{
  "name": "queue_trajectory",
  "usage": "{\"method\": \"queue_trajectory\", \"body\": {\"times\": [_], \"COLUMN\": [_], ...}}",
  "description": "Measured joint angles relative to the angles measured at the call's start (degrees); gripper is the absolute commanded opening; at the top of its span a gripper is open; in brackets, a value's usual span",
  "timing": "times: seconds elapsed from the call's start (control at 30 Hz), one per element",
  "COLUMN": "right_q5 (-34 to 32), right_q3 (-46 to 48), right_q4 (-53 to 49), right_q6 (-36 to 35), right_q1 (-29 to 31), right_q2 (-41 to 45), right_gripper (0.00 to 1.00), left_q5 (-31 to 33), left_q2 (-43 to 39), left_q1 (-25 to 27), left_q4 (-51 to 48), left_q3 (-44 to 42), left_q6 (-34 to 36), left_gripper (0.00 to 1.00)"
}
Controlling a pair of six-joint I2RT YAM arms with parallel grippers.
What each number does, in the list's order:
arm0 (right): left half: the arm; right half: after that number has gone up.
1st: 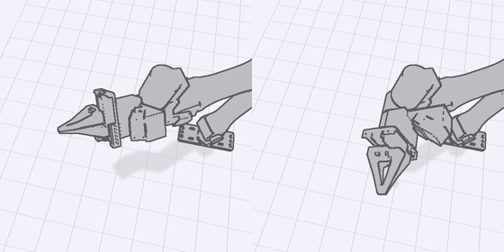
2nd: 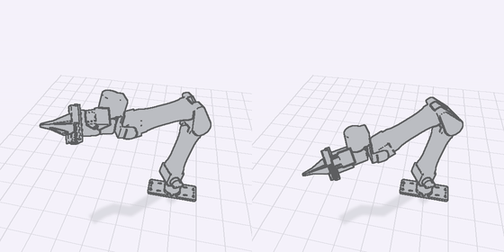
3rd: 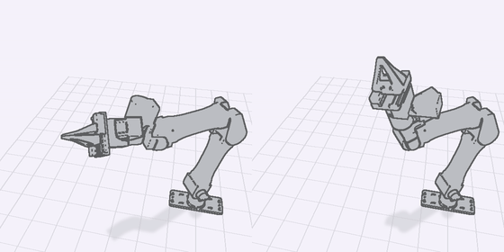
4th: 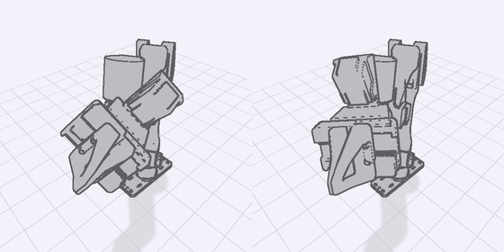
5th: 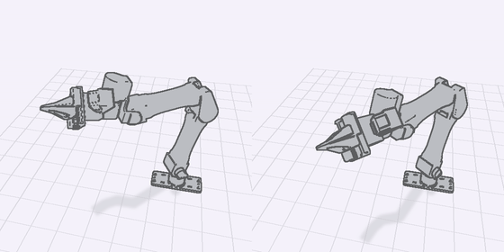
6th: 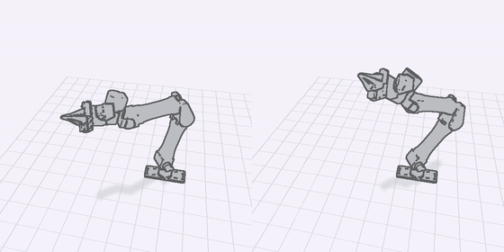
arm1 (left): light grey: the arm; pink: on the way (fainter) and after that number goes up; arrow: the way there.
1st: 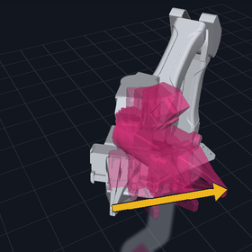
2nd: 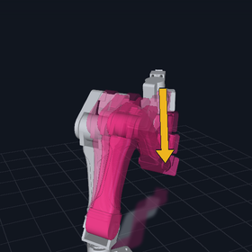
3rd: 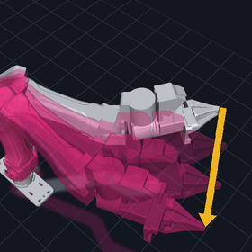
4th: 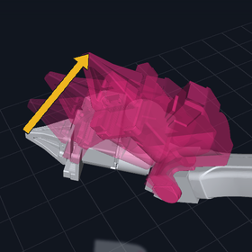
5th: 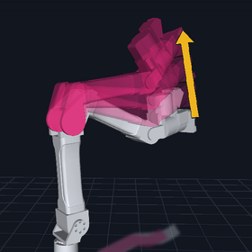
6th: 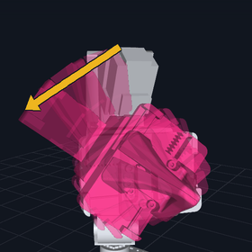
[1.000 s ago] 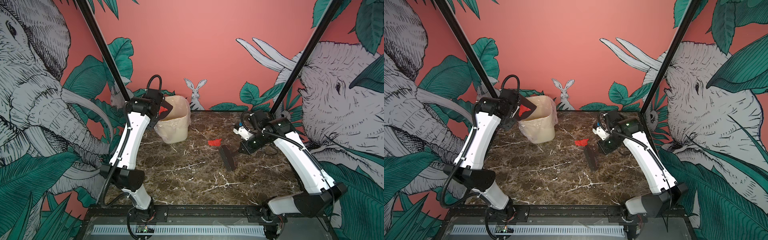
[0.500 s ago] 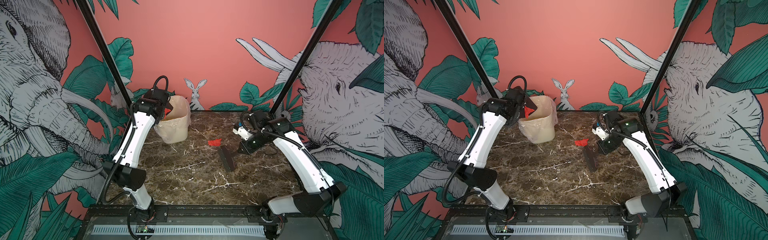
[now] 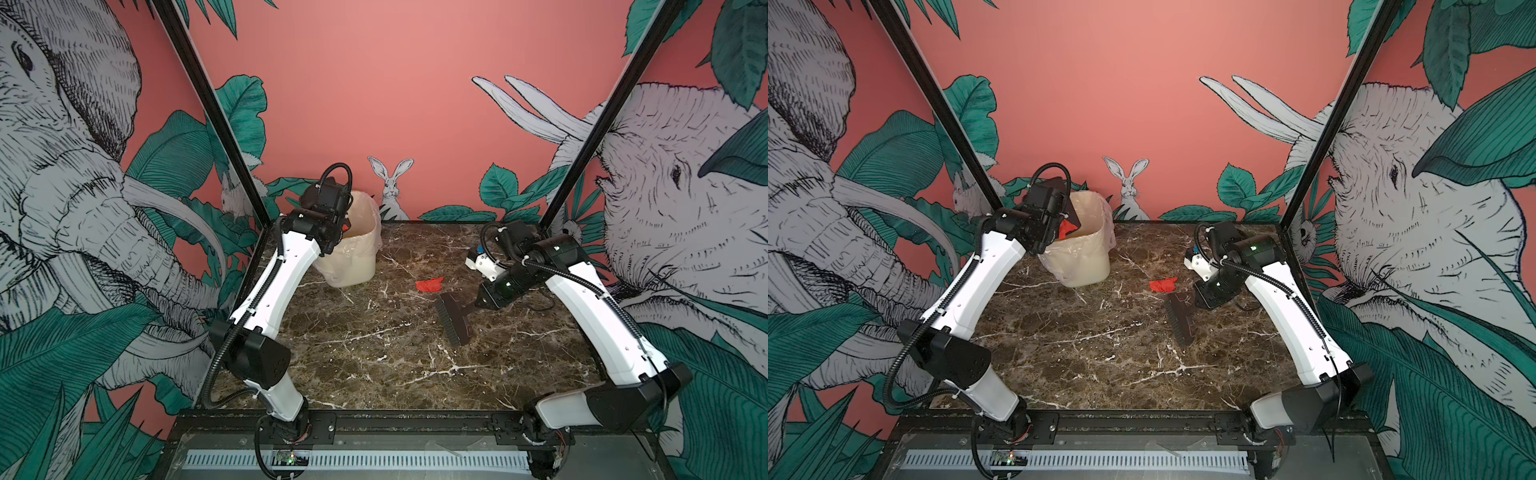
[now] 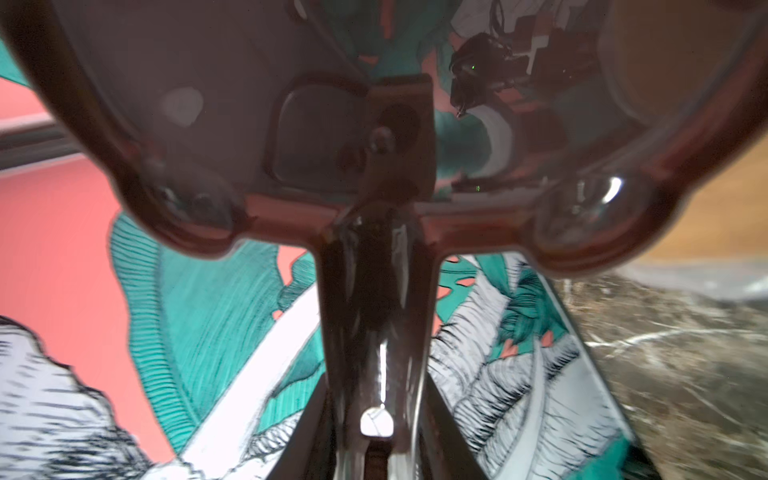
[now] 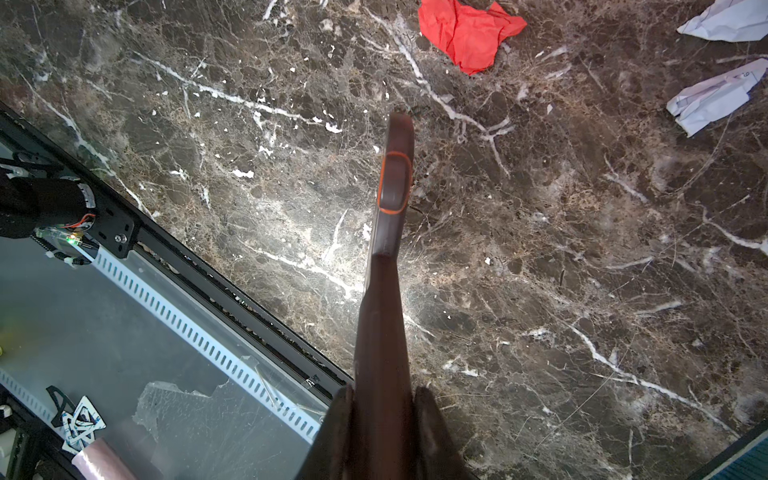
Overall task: Sweep away the paper scraps from the table
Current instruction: 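Tip the dustpan over the cream bin with the left gripper, then lower the dustpan beside the red scrap with left gripper while right brings brush over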
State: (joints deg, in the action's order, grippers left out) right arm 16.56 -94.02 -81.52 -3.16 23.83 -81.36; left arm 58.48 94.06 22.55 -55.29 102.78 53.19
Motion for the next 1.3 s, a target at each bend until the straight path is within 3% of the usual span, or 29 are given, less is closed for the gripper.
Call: {"method": "queue_trajectory", "body": {"times": [0.13,0.3,0.63,0.77,0.97,1.3], "right_q5": [0.02,0.04,0.17,0.15,-2.43,-16.24], "right_q3": [0.00,0.00,0.00,-0.09,-2.01,-7.04], "right_q4": [-0.22,-0.24,-0.24,-0.24,-0.50,-2.32], "right_q6": [0.02,0.17,0.24,0.42,0.39,-0.17], "right_q1": [0.00,0.00,0.00,0.00,0.04,2.99], "right_q2": [0.17,0.33,0.46,0.46,0.39,-3.58], "right_gripper": [0.00,0.00,0.00,0.00,0.00,0.00], "left_q5": [2.38,3.23,3.74,3.96,3.56,-7.48], "left_q2": [-2.49,-2.69,-3.91,-4.28,-4.28,-8.13], "left_q1": [1.22,1.70,1.70,1.70,1.70,3.69], "left_q4": [13.79,24.06,30.49,27.98,18.03,-2.36], "left_q3": [-8.50,-11.21,-12.33,-10.51,-2.29,6.73], "left_q6": [12.83,22.40,26.16,21.33,6.71,-21.62], "left_gripper": [0.00,0.00,0.00,0.00,0.00,0.00]}}
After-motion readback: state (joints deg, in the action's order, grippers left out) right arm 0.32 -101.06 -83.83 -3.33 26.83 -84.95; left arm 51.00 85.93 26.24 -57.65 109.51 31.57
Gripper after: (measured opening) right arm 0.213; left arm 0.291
